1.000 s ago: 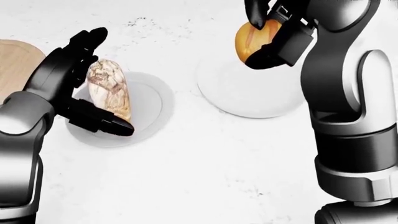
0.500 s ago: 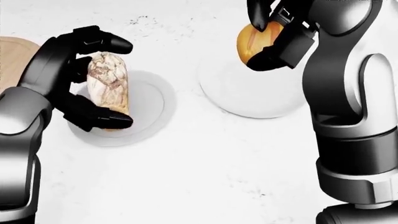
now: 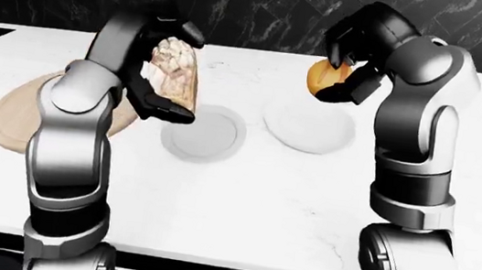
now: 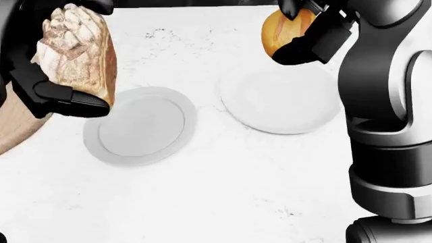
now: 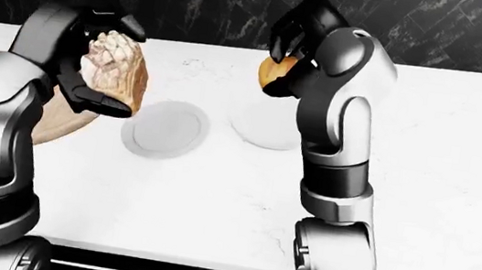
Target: Place all breads on the cutting board.
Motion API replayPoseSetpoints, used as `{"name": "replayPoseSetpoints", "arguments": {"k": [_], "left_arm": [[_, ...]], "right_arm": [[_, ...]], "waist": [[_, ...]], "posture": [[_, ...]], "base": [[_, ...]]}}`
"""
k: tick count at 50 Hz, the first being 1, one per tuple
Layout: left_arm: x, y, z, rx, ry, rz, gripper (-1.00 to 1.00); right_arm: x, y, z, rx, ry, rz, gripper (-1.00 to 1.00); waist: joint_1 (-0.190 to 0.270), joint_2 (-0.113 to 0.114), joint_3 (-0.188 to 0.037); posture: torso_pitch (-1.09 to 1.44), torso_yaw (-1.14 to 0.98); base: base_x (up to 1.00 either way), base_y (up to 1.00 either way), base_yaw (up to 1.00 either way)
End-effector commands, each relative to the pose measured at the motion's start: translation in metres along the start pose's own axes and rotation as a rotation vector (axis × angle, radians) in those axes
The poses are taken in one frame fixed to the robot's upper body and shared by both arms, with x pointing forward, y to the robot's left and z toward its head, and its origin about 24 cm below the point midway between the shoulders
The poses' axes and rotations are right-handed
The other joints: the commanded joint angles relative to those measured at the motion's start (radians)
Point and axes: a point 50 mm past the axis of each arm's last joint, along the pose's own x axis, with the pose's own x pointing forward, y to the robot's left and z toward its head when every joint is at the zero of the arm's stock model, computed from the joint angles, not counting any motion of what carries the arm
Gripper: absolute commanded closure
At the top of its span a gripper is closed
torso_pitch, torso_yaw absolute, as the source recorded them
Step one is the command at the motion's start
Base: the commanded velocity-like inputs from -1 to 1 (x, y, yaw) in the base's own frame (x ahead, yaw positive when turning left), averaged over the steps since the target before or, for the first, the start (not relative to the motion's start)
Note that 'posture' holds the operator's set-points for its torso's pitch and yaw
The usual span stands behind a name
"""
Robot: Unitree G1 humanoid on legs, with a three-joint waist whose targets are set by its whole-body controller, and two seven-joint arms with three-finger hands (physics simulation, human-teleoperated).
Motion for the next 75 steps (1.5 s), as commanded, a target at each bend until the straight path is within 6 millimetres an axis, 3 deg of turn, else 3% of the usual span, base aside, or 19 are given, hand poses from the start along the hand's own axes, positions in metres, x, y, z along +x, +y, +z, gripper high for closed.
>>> {"name": "replayPoseSetpoints", "arguments": {"k": [1, 9, 12, 19, 22, 29, 35, 36, 39, 43, 44, 45, 46, 48, 52, 60, 65, 66, 75], "left_arm": [[-0.004, 0.010, 0.014, 0.017, -0.060, 0.045, 1.00], [-0.004, 0.013, 0.017, 0.016, -0.063, 0.053, 1.00], [-0.004, 0.014, 0.018, 0.016, -0.064, 0.055, 1.00], [-0.004, 0.014, 0.018, 0.022, -0.064, 0.056, 1.00], [-0.005, 0.014, 0.020, 0.023, -0.066, 0.055, 1.00], [-0.006, 0.014, 0.021, 0.025, -0.068, 0.055, 1.00], [-0.006, 0.015, 0.020, 0.027, -0.067, 0.055, 1.00], [-0.006, 0.014, 0.021, 0.027, -0.067, 0.055, 1.00], [-0.005, 0.014, 0.020, 0.027, -0.067, 0.053, 1.00], [-0.005, 0.014, 0.021, 0.029, -0.068, 0.051, 1.00], [-0.005, 0.014, 0.021, 0.029, -0.068, 0.051, 1.00], [-0.005, 0.014, 0.021, 0.029, -0.068, 0.052, 1.00], [-0.004, 0.013, 0.021, 0.029, -0.068, 0.050, 1.00], [-0.004, 0.012, 0.021, 0.030, -0.069, 0.048, 1.00], [-0.003, 0.012, 0.021, 0.029, -0.070, 0.047, 1.00], [-0.002, 0.010, 0.022, 0.032, -0.072, 0.042, 1.00], [-0.002, 0.009, 0.023, 0.035, -0.073, 0.039, 1.00], [-0.002, 0.009, 0.023, 0.035, -0.073, 0.039, 1.00], [0.000, 0.011, 0.025, 0.038, -0.074, 0.045, 1.00]], "right_arm": [[-0.007, -0.010, 0.019, -0.021, -0.077, -0.062, 1.00], [-0.006, -0.009, 0.018, -0.017, -0.078, -0.059, 1.00], [-0.006, -0.009, 0.018, -0.015, -0.079, -0.060, 1.00], [-0.007, -0.011, 0.019, -0.010, -0.080, -0.061, 1.00], [-0.007, -0.011, 0.020, -0.009, -0.081, -0.062, 1.00], [-0.007, -0.011, 0.019, -0.017, -0.076, -0.065, 1.00], [-0.006, -0.010, 0.019, -0.010, -0.077, -0.061, 1.00], [-0.006, -0.010, 0.019, -0.008, -0.077, -0.063, 1.00], [-0.006, -0.012, 0.017, -0.005, -0.073, -0.065, 1.00], [-0.006, -0.012, 0.018, -0.004, -0.074, -0.065, 1.00], [-0.006, -0.012, 0.017, -0.004, -0.073, -0.064, 1.00], [-0.006, -0.012, 0.017, -0.003, -0.071, -0.064, 1.00], [-0.005, -0.011, 0.016, -0.005, -0.070, -0.063, 1.00], [-0.005, -0.012, 0.016, -0.002, -0.070, -0.066, 1.00], [-0.005, -0.012, 0.016, 0.008, -0.070, -0.065, 1.00], [-0.005, -0.010, 0.017, 0.024, -0.077, -0.062, 1.00], [-0.004, -0.007, 0.018, 0.035, -0.090, -0.058, 1.00], [-0.003, -0.007, 0.019, 0.039, -0.095, -0.057, 1.00], [0.001, 0.002, 0.032, 0.074, -0.136, -0.041, 1.00]], "waist": [[0.008, -0.012, -0.021], [-0.002, 0.057, -0.003], [-0.010, 0.145, -0.020], [-0.006, 0.079, -0.002], [-0.006, 0.103, -0.004], [0.001, 0.100, 0.000], [0.008, 0.006, -0.004], [-0.007, 0.025, -0.005], [0.001, -0.009, -0.026], [-0.004, 0.052, -0.003], [-0.006, 0.091, -0.008], [-0.002, 0.168, -0.025], [0.004, 0.120, 0.007], [0.010, 0.136, 0.006], [0.006, 0.091, 0.014], [0.009, 0.059, 0.031], [0.031, -0.011, 0.016], [0.032, 0.018, 0.022], [0.009, 0.053, 0.007]], "posture": [[0.00, 0.00], [0.00, 0.00], [0.00, 0.00], [0.00, 0.00], [0.00, 0.00], [0.00, 0.00], [0.00, 0.00], [0.00, 0.00], [0.00, 0.00], [0.00, 0.00], [0.00, 0.00], [0.00, 0.00], [0.00, 0.00], [0.00, 0.00], [0.00, 0.00], [0.00, 0.00], [0.00, 0.00], [0.00, 0.00], [0.00, 0.00]], "base": [[0.00, 0.77, 0.00], [0.00, 0.77, 0.00], [0.00, 0.77, 0.00], [0.00, 0.68, 0.00], [0.00, 0.10, 0.00], [0.00, 0.14, 0.00], [0.00, 0.74, 0.00], [0.00, 0.73, 0.00], [0.00, 0.73, 0.00], [0.00, 0.71, 0.00], [0.00, 0.57, 0.00], [0.00, 0.36, 0.00], [0.00, 0.02, 0.00], [0.00, 0.01, 0.00], [0.00, 0.00, 0.00], [0.00, 0.00, 0.00], [0.00, 0.00, 0.00], [0.00, 0.00, 0.00], [0.00, 0.00, 0.00]]}}
